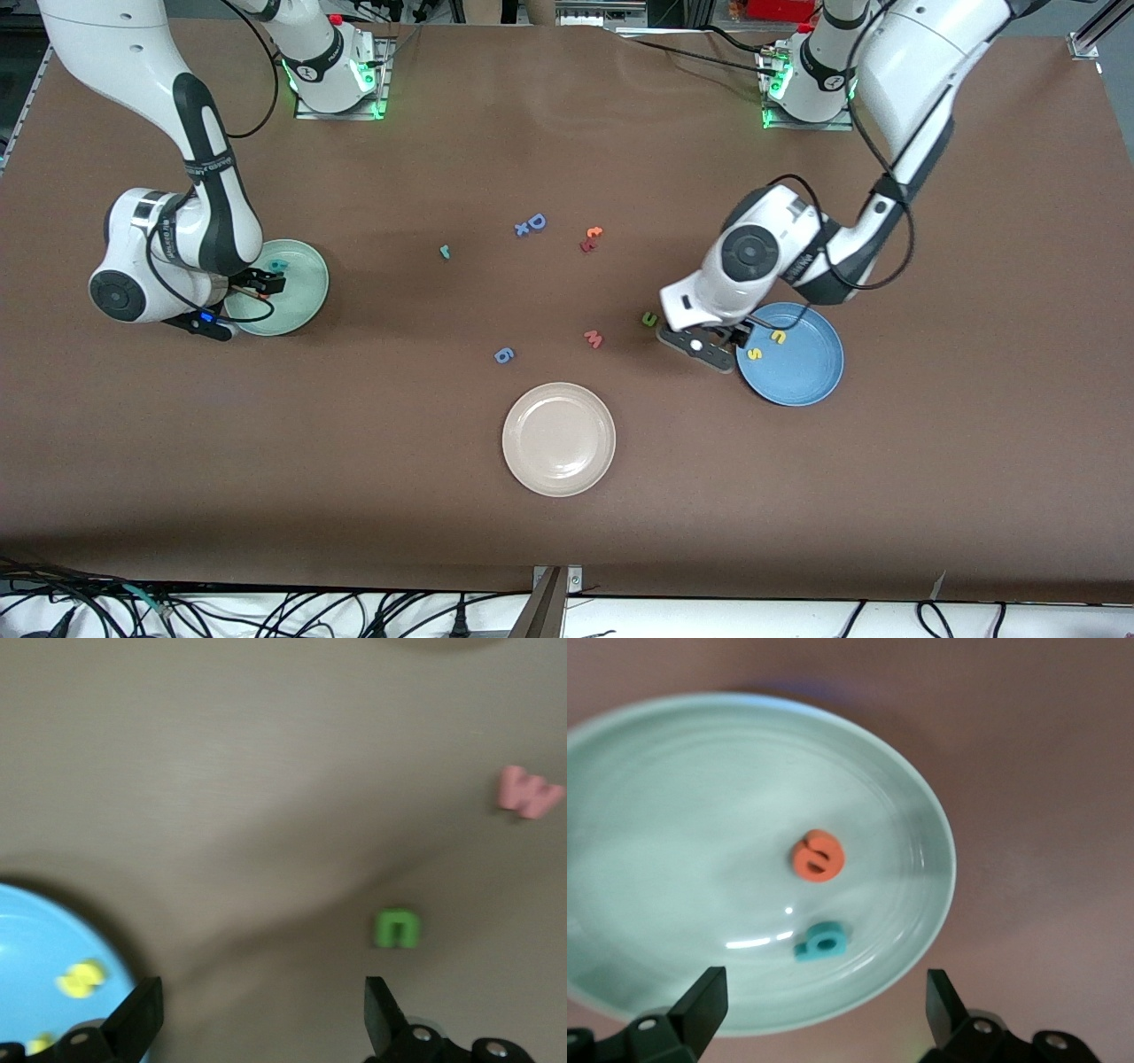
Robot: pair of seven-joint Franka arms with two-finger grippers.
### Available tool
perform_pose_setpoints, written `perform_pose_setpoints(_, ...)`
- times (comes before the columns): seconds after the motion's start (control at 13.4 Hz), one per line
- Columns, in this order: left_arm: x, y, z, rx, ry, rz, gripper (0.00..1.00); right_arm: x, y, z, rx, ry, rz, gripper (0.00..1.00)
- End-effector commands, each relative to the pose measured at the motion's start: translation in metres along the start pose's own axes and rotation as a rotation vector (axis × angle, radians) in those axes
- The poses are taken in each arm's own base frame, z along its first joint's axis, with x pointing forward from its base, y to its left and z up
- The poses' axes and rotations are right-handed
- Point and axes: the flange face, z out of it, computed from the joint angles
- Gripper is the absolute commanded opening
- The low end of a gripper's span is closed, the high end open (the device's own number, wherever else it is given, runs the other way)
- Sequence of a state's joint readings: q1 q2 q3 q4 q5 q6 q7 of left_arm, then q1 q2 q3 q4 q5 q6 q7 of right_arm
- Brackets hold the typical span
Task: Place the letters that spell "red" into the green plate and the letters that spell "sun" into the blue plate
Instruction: 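Release both letters onto the plates and lift both grippers, then grasp the small cyan piece with the right gripper while the left gripper grasps green n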
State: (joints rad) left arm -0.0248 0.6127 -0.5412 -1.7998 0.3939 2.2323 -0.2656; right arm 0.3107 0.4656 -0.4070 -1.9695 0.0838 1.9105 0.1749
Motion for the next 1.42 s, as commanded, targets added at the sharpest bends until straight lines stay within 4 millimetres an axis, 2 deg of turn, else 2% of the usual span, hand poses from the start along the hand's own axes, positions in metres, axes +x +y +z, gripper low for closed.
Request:
perform_pose_setpoints(0.0, -0.002, 0.029, 0.014, 0.026, -0.019, -0.002, 1.0, -0.013, -0.026, -0.068, -0.002, -0.013, -0.042, 0.99)
perform_pose_setpoints(0.07, -0.003, 0.035, 0.022, 0.02, -0.03, -0.006, 1.0, -0.02, -0.045, -0.082, -0.003, -0.014, -0.074, 0.99)
perform_pose_setpoints(0.22, 0.001, 0.05, 0.031, -0.007, 0.003, 0.011, 1.0, -0.038, -0.079, -0.093, 0.03, -0.027, -0.132, 0.99)
perform_pose_setpoints(0.45, 0.004, 0.057, 0.037, -0.028, 0.035, 0.019, 0.99, -0.066, -0.143, -0.088, 0.101, -0.058, -0.167, 0.97)
perform_pose_setpoints(0.6, 0.004, 0.06, 0.049, -0.015, 0.043, 0.049, 0.98, -0.093, -0.187, -0.085, 0.1, -0.056, -0.177, 0.95)
perform_pose_setpoints(0.75, 0.002, 0.065, 0.064, 0.006, 0.037, 0.024, 0.96, -0.115, -0.22, -0.074, 0.098, -0.044, -0.217, 0.95)
perform_pose_setpoints(0.82, 0.001, 0.071, 0.066, 0.021, 0.041, 0.023, 0.95, -0.127, -0.231, -0.063, 0.101, -0.03, -0.222, 0.95)
perform_pose_setpoints(0.97, 0.0, 0.072, 0.067, 0.029, 0.044, 0.023, 0.92, -0.152, -0.244, -0.031, 0.132, 0.053, -0.243, 0.96)
perform_pose_setpoints(1.05, 0.0, 0.071, 0.068, 0.028, 0.042, 0.022, 0.85, -0.159, -0.252, -0.012, 0.139, 0.079, -0.253, 0.96)
perform_pose_setpoints(1.12, 0.0, 0.07, 0.068, 0.028, 0.042, 0.019, 0.7, -0.167, -0.259, 0.003, 0.143, 0.098, -0.267, 0.96)
perform_pose_setpoints(1.2, 0.001, 0.065, 0.066, 0.029, 0.045, 0.011, 0.34, -0.17, -0.266, 0.013, 0.153, 0.117, -0.265, 0.96)
perform_pose_setpoints(1.27, 0.002, 0.064, 0.065, 0.029, 0.046, 0.008, 0.16, -0.172, -0.271, 0.022, 0.151, 0.12, -0.267, 0.96)
perform_pose_setpoints(1.34, 0.002, 0.063, 0.064, 0.03, 0.047, 0.005, 0.11, -0.171, -0.271, 0.034, 0.146, 0.124, -0.269, 0.96)
